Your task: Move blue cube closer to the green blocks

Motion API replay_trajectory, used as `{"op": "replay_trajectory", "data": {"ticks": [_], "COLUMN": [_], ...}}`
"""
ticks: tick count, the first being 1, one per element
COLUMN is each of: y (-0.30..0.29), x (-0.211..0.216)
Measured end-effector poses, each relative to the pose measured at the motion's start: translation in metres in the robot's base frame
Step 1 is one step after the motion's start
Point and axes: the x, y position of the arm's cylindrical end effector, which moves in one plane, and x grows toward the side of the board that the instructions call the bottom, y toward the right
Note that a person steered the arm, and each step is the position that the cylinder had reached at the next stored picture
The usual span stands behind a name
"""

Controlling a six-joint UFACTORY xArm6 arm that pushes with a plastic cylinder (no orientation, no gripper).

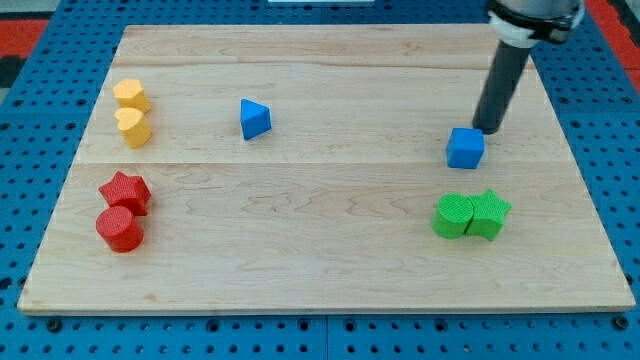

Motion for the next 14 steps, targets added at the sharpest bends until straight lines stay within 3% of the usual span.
{"op": "replay_trajectory", "data": {"ticks": [2,4,5,7,8,9,11,12,14], "y": [-0.005,-0.026,-0.019,-0.185,-0.193,-0.230,-0.307,-0.307,-0.240], "x": [-0.011,0.081,0.017,-0.022,-0.079,-0.097,-0.096,-0.071,-0.053]}}
